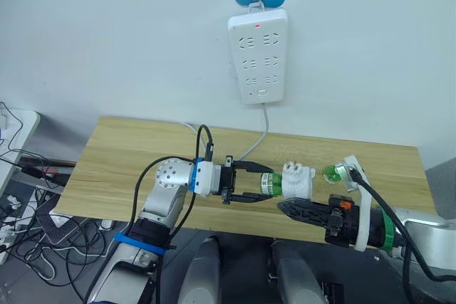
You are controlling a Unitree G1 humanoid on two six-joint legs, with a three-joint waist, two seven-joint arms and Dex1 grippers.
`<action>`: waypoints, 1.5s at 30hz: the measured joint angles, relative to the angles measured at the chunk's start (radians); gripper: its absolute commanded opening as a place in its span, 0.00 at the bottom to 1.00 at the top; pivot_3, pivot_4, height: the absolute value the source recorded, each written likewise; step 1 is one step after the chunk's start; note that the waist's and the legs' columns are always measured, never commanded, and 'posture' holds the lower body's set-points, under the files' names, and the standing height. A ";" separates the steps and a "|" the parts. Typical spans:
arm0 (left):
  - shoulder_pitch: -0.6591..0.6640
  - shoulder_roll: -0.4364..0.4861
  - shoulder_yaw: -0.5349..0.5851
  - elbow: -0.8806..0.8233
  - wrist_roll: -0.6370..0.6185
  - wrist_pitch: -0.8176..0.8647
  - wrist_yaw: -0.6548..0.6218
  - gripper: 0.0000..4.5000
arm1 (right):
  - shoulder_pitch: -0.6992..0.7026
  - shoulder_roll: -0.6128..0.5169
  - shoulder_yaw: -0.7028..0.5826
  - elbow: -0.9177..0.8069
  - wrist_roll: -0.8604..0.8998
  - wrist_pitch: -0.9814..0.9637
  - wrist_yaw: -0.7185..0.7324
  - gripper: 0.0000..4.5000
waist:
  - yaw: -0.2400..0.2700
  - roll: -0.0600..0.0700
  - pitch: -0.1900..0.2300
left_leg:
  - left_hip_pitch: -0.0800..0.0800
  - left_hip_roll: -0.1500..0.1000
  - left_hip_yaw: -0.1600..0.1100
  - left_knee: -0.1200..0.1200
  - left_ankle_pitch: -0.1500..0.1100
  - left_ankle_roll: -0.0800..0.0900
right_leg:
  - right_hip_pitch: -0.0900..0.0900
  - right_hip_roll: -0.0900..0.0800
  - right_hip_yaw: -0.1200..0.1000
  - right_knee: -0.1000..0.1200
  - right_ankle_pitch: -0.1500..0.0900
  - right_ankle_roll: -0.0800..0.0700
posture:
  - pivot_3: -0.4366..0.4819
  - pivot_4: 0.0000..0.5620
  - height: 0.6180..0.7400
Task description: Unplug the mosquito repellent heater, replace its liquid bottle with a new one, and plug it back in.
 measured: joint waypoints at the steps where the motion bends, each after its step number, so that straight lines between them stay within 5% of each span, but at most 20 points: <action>1: 0.000 0.000 0.000 0.000 0.002 -0.001 0.000 0.48 | -0.002 -0.003 0.009 -0.007 0.000 -0.017 0.001 0.01 | 0.000 0.000 0.000 | 0.000 0.000 0.000 0.000 0.000 0.000 | 0.000 0.000 0.000 0.000 0.000 0.000 | 0.62 0.56 1.00; 11: 0.003 0.002 -0.002 0.001 0.012 -0.025 -0.026 0.48 | -0.134 0.019 0.036 0.043 0.001 -0.115 0.001 0.01 | -0.001 0.000 0.000 | 0.000 0.000 0.000 0.000 0.000 0.000 | 0.000 0.000 0.000 0.000 0.002 -0.003 | 0.61 0.56 1.00; 21: 0.002 0.002 -0.002 0.003 0.012 -0.024 -0.037 0.48 | -0.333 -0.036 0.028 0.224 0.001 0.009 -0.023 0.01 | -0.001 0.000 0.000 | 0.000 0.000 0.000 0.000 0.000 0.000 | 0.000 0.000 0.000 0.000 0.003 -0.005 | 0.61 0.56 1.00; 45: 0.014 -0.004 0.000 -0.031 -0.029 0.004 -0.063 0.48 | -0.282 -0.003 0.032 0.304 -0.085 0.180 0.011 0.01 | -0.001 0.000 0.000 | 0.000 0.000 0.000 0.000 0.000 0.000 | 0.000 0.000 0.000 0.000 0.003 -0.004 | 0.62 0.56 1.00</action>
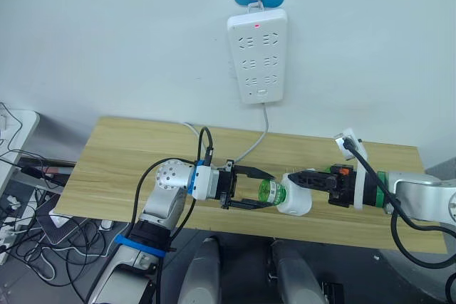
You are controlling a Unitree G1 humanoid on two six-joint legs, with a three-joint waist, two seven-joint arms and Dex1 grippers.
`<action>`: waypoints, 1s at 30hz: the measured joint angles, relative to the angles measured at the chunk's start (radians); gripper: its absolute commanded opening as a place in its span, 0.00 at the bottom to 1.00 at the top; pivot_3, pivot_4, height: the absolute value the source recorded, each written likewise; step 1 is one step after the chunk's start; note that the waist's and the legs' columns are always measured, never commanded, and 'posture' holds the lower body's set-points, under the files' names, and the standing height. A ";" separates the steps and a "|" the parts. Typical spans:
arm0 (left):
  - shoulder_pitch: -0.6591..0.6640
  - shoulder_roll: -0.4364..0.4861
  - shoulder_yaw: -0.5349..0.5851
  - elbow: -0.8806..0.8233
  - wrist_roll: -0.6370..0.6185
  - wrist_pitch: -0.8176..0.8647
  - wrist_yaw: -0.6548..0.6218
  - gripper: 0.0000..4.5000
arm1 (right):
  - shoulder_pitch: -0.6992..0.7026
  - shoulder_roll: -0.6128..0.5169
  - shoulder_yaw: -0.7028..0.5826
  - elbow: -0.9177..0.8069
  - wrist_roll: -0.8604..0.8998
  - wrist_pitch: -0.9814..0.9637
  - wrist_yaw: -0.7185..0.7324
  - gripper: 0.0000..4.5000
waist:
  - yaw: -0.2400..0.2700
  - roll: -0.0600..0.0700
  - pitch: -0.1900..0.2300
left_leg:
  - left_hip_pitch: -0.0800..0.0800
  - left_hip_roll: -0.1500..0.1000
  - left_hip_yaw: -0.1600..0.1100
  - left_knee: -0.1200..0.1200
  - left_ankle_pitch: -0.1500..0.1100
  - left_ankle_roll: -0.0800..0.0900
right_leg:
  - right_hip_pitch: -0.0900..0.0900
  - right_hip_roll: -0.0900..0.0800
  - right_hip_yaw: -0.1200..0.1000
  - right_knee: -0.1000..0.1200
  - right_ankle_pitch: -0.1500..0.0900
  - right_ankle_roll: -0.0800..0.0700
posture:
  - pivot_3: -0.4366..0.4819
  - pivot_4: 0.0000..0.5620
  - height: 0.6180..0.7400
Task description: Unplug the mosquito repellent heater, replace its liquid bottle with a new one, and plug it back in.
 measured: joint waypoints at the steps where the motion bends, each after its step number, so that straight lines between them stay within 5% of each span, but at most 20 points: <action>1: 0.000 0.000 0.000 0.000 0.000 0.000 0.000 0.48 | 0.000 0.000 -0.009 0.002 0.019 -0.002 -0.001 0.01 | 0.000 0.000 0.000 | 0.000 0.000 0.000 0.000 0.000 0.000 | 0.000 0.000 0.000 0.000 0.000 0.000 | 0.62 0.56 1.00; 9: 0.006 0.004 0.001 0.000 -0.001 -0.002 0.004 0.48 | 0.038 0.069 -0.181 0.033 0.085 -0.023 0.066 0.01 | 0.001 0.000 0.000 | 0.000 0.000 0.000 0.000 0.000 0.000 | 0.000 0.000 0.000 0.000 0.000 0.000 | 0.62 0.55 1.00; 12: 0.008 0.005 0.002 -0.001 -0.003 -0.004 0.006 0.48 | 0.112 0.071 -0.253 0.057 0.085 0.000 0.088 0.14 | 0.002 0.000 0.000 | 0.000 0.000 0.000 0.000 0.000 0.000 | 0.000 0.000 0.000 0.000 0.000 0.000 | 0.62 0.55 1.00; 23: -0.017 -0.021 0.030 -0.004 -0.024 -0.038 0.004 0.48 | 0.410 0.118 -0.388 0.144 0.085 0.112 0.184 0.99 | -0.001 0.000 0.000 | 0.001 0.000 0.001 0.000 0.000 0.000 | 0.000 0.001 0.001 0.000 -0.002 0.004 | 0.63 0.56 1.00; 30: -0.017 -0.022 0.039 -0.018 -0.046 -0.042 -0.002 0.48 | 0.441 0.163 -0.357 0.144 0.085 0.142 0.288 0.99 | -0.001 0.000 0.000 | 0.001 0.000 0.001 0.000 0.000 0.000 | 0.000 0.001 0.001 0.000 -0.003 0.004 | 0.63 0.57 1.00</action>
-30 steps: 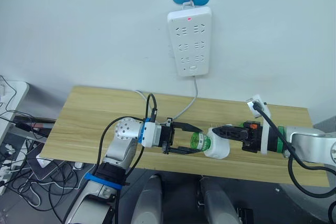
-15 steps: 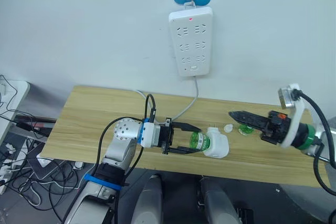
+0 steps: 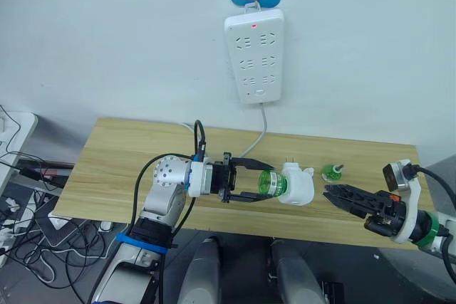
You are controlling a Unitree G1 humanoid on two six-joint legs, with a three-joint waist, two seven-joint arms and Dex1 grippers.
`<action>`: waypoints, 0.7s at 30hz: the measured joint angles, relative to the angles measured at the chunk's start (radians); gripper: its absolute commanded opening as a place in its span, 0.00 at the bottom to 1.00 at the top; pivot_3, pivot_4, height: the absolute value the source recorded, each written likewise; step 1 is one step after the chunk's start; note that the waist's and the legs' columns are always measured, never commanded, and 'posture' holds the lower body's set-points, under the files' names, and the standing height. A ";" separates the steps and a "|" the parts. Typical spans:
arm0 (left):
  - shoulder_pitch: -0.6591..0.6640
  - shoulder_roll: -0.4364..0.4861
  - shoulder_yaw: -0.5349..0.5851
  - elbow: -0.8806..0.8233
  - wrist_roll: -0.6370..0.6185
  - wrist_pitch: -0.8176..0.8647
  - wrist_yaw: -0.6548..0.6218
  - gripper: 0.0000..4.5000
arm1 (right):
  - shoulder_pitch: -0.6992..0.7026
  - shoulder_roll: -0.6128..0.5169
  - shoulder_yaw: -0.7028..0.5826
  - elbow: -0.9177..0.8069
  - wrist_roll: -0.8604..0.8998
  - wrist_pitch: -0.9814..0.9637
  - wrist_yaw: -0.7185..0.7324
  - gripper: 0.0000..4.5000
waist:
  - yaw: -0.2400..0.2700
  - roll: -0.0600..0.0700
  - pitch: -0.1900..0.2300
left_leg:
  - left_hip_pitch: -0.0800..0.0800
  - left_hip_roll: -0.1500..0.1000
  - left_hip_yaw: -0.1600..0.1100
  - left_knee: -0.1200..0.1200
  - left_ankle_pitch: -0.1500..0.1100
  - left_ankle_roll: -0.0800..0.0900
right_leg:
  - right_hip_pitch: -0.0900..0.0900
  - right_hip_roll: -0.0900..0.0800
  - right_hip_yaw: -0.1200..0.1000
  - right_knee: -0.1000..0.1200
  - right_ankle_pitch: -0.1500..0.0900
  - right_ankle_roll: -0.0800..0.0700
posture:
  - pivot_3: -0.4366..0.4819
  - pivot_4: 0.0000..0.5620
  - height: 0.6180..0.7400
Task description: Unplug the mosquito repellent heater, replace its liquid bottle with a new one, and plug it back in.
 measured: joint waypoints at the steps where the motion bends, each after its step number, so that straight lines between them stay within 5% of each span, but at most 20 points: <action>1: 0.000 -0.002 0.000 -0.002 -0.002 0.000 0.000 0.48 | -0.005 0.000 0.016 0.000 0.000 0.005 0.008 0.99 | 0.000 0.000 0.000 | 0.000 0.000 0.000 0.000 0.000 0.000 | 0.000 0.000 0.000 0.000 0.000 0.000 | 0.64 0.57 1.00; 21: 0.008 -0.017 -0.001 -0.077 -0.035 0.020 0.001 0.48 | -0.113 0.135 0.132 0.019 0.000 0.000 0.004 0.99 | 0.002 0.000 0.000 | 0.000 0.000 -0.001 0.000 0.000 0.000 | 0.000 0.000 -0.001 0.000 0.000 0.000 | 0.66 0.57 1.00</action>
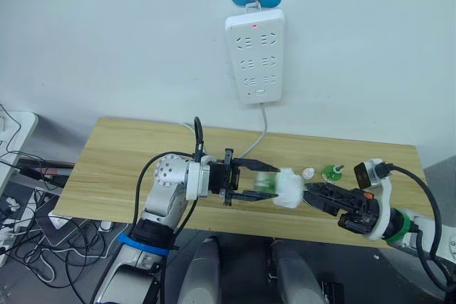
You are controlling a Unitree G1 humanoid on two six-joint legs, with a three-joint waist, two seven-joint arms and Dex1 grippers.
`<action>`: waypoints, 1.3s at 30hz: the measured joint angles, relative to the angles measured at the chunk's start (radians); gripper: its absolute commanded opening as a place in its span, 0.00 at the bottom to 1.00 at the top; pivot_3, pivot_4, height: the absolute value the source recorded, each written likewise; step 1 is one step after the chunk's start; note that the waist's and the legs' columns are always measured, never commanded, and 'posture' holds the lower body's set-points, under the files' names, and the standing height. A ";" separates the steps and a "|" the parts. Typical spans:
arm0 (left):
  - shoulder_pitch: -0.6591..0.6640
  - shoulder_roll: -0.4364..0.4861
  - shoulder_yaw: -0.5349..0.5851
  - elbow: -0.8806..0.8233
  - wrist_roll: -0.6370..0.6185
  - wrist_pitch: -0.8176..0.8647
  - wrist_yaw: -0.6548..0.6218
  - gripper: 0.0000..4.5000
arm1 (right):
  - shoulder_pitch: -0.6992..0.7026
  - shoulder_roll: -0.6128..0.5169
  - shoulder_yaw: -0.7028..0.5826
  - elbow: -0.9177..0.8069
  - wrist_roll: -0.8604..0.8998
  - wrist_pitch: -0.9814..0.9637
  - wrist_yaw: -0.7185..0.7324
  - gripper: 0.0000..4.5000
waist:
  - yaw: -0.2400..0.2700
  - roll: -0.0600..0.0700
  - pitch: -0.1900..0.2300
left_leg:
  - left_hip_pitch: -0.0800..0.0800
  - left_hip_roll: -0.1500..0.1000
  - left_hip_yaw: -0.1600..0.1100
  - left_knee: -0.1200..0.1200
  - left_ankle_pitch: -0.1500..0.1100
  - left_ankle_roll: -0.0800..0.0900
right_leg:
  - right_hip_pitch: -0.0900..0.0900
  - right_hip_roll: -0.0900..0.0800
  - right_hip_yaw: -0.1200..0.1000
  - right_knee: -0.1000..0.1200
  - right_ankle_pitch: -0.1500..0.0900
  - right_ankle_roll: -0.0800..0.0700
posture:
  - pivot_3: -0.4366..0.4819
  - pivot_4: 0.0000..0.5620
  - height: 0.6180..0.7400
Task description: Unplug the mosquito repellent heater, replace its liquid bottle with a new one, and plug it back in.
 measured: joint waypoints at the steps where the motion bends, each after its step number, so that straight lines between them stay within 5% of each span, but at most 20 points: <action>1: 0.000 0.000 0.000 0.000 0.000 0.000 0.000 0.48 | 0.000 0.003 0.000 0.004 0.000 0.002 -0.004 0.99 | 0.000 0.000 0.000 | 0.000 0.000 0.000 0.000 0.000 0.000 | 0.000 0.000 0.000 0.000 0.000 0.000 | 0.66 0.57 1.00; 21: 0.002 0.038 0.004 0.093 0.060 0.000 0.048 0.48 | -0.005 0.046 -0.041 0.019 0.000 -0.016 -0.155 0.99 | 0.000 0.000 0.000 | 0.000 0.000 0.000 0.000 0.000 0.000 | 0.000 0.000 0.000 0.000 0.000 0.000 | 0.64 0.57 1.00; 24: 0.003 0.049 0.005 0.093 0.066 0.024 0.072 0.60 | -0.004 0.046 -0.041 0.019 0.000 -0.015 -0.162 1.00 | 0.000 0.000 0.000 | 0.000 0.000 0.000 0.000 0.000 0.000 | 0.000 0.000 0.000 0.000 0.000 0.000 | 0.65 0.56 1.00; 29: 0.039 0.100 0.023 0.044 0.067 0.151 0.162 0.97 | 0.000 0.019 -0.041 0.006 0.000 -0.017 -0.174 1.00 | -0.003 0.000 0.000 | 0.000 0.001 0.000 -0.001 0.000 0.000 | -0.001 0.000 0.001 0.000 0.000 0.000 | 0.66 0.55 1.00; 39: 0.163 0.266 0.154 -0.169 0.007 0.578 0.409 0.99 | -0.039 -0.075 0.018 -0.119 0.000 -0.100 -0.280 1.00 | 0.001 0.000 0.000 | 0.000 0.001 -0.001 -0.001 0.000 0.000 | 0.000 -0.001 0.001 0.000 0.000 0.000 | 0.70 0.53 1.00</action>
